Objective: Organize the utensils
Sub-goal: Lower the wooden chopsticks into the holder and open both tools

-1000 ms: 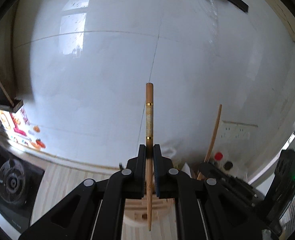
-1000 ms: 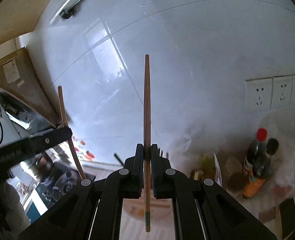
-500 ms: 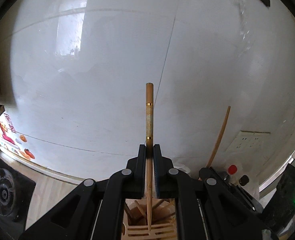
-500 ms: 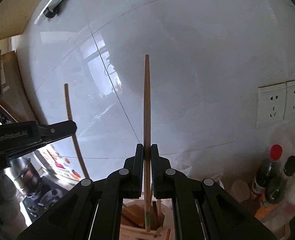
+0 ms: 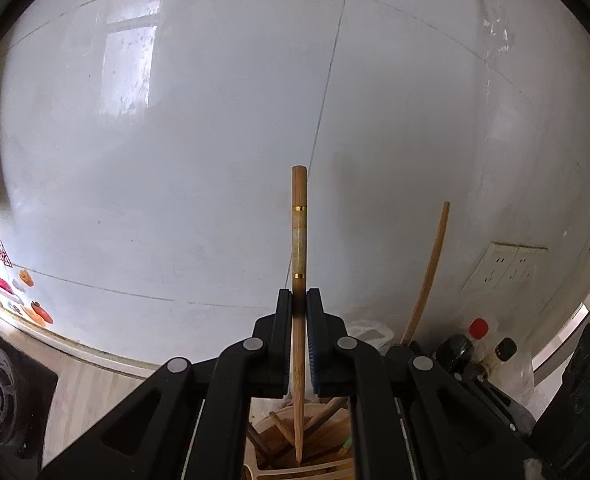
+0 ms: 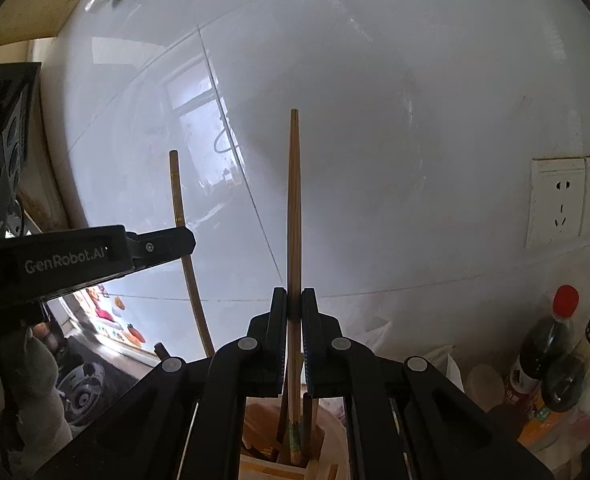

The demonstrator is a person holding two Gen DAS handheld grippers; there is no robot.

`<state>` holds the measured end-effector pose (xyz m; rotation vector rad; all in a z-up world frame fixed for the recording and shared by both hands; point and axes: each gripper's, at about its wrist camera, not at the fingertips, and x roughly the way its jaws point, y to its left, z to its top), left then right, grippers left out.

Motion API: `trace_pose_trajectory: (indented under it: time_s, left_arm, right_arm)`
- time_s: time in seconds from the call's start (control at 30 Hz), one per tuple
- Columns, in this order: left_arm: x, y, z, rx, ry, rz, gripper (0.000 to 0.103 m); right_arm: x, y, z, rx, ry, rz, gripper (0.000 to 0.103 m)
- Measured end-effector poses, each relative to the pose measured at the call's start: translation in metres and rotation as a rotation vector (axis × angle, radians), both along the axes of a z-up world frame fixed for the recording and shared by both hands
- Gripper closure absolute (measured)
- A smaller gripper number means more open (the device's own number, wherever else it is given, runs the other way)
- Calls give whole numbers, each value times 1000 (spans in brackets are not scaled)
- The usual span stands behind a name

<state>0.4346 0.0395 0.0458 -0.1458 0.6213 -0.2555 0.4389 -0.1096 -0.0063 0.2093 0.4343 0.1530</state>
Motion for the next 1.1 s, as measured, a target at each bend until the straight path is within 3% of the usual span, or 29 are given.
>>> trace_pose_trajectory:
  time_s: [0.47, 0.87, 0.9, 0.97, 1.0, 1.03, 1.07, 1.1]
  left_arm:
    - [-11, 8, -27, -5, 57, -5, 98]
    - [-26, 17, -31, 13, 120, 25, 94]
    - [-28, 18, -28, 21, 125, 30, 90]
    - [-32, 20, -23, 32, 131, 57, 65]
    - [-37, 24, -19, 28, 119, 72, 43]
    - [-41, 28, -15, 22, 105, 86, 28]
    - [-44, 31, -12, 14, 91, 96, 25]
    - [-47, 34, -8, 10, 85, 105, 19]
  right_arm:
    - [2, 4, -12, -3, 9, 10, 96]
    - [0, 8, -13, -15, 55, 56, 95]
    - [-1, 9, -10, -16, 55, 62, 95]
    - [-7, 7, -7, -23, 55, 66, 95]
    - [-10, 4, -5, -25, 55, 62, 92]
    - [-12, 3, -2, -23, 58, 62, 81]
    - [-13, 3, 0, -17, 62, 65, 73]
    - [-15, 0, 3, -7, 64, 63, 54]
